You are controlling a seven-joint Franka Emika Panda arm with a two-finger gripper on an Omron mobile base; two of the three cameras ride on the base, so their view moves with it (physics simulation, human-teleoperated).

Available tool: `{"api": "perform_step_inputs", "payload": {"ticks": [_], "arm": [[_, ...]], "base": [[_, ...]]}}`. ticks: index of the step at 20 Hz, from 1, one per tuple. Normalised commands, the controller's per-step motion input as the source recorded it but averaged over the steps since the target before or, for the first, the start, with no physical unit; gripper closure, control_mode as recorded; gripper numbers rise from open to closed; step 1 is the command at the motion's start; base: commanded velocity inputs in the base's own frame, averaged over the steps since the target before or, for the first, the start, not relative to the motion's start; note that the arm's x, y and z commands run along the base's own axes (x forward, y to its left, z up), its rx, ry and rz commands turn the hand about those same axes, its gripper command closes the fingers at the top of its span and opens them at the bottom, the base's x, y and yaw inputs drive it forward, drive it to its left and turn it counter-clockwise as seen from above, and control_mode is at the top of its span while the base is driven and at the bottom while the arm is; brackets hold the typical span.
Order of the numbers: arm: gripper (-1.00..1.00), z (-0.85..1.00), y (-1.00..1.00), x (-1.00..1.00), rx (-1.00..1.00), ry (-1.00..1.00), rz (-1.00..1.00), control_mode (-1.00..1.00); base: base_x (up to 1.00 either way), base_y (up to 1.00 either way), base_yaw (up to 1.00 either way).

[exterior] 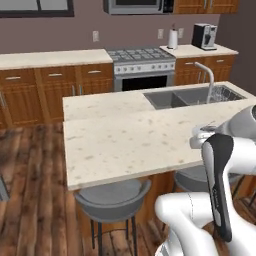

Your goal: Take the lemon wedge from the fridge and place it on the plate with fish on the dining counter.

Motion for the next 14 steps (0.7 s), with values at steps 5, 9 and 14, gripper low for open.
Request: {"api": "perform_step_inputs", "payload": {"ticks": [5,9,14], "arm": [[1.0,0.0,0.0,0.0,0.0,0.0,0.0,1.0],[1.0,0.0,0.0,0.0,0.0,0.0,0.0,1.0],[1.0,0.0,0.0,0.0,0.0,0.0,0.0,1.0]], "base": [[0.14,-0.6,-0.2],[0.12,-0.56,-0.15],[0.6,-0.2,-0.11]]}}
